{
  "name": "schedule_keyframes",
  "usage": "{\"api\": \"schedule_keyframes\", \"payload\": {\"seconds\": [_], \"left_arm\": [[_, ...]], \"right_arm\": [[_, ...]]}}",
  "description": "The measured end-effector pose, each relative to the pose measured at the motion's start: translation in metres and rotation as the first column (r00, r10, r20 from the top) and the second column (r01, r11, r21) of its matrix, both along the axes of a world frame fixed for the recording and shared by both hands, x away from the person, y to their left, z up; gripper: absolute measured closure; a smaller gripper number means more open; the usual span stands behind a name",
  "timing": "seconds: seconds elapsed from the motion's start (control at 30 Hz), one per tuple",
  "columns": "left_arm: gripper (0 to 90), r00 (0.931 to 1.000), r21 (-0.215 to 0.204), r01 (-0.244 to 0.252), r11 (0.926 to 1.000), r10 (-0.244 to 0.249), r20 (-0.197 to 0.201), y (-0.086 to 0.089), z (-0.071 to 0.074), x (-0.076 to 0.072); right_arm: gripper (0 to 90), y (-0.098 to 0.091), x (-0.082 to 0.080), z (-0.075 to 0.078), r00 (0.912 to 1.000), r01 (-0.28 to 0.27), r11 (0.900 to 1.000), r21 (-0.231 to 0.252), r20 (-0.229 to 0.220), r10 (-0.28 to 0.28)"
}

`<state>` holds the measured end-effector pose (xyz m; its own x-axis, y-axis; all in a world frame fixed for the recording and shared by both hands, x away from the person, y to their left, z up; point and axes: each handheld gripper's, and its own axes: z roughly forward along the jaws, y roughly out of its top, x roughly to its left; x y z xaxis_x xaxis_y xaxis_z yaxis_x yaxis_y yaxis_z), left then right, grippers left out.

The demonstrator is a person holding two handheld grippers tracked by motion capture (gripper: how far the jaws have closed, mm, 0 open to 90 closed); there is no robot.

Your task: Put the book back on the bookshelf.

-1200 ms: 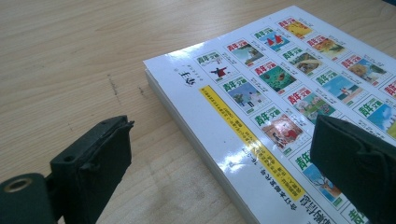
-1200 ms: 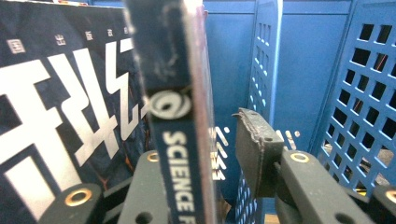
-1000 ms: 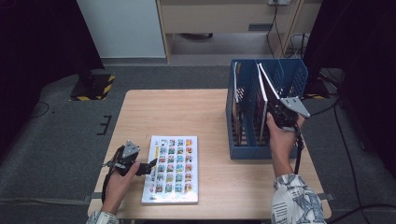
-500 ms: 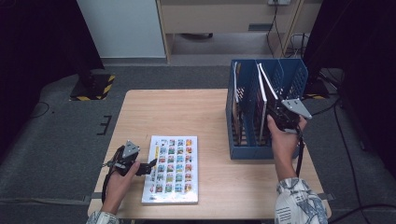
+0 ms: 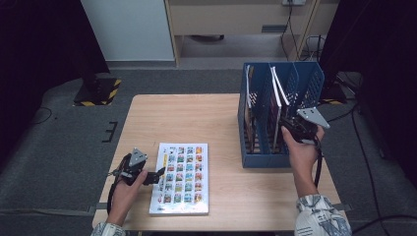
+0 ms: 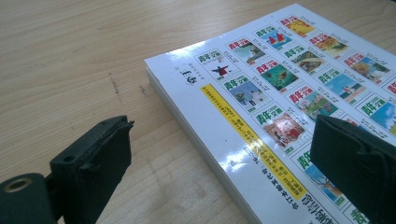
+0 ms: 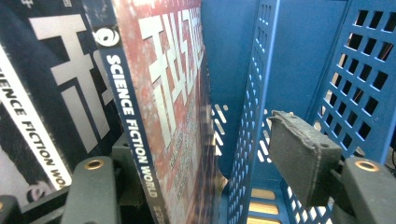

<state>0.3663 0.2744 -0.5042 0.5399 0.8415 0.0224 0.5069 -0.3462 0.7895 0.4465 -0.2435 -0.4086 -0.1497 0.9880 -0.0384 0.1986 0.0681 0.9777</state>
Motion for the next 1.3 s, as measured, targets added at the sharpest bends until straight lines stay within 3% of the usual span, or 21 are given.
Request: {"api": "schedule_keyframes", "payload": {"seconds": [1.3], "left_arm": [[4.8, 1.0, 0.002, -0.002, 1.0, 0.002, 0.003, -0.001, 0.0, -0.001]], "right_arm": [[25.7, -0.005, -0.033, 0.001, 0.998, -0.059, 0.9982, 0.006, -0.022, 0.059]]}}
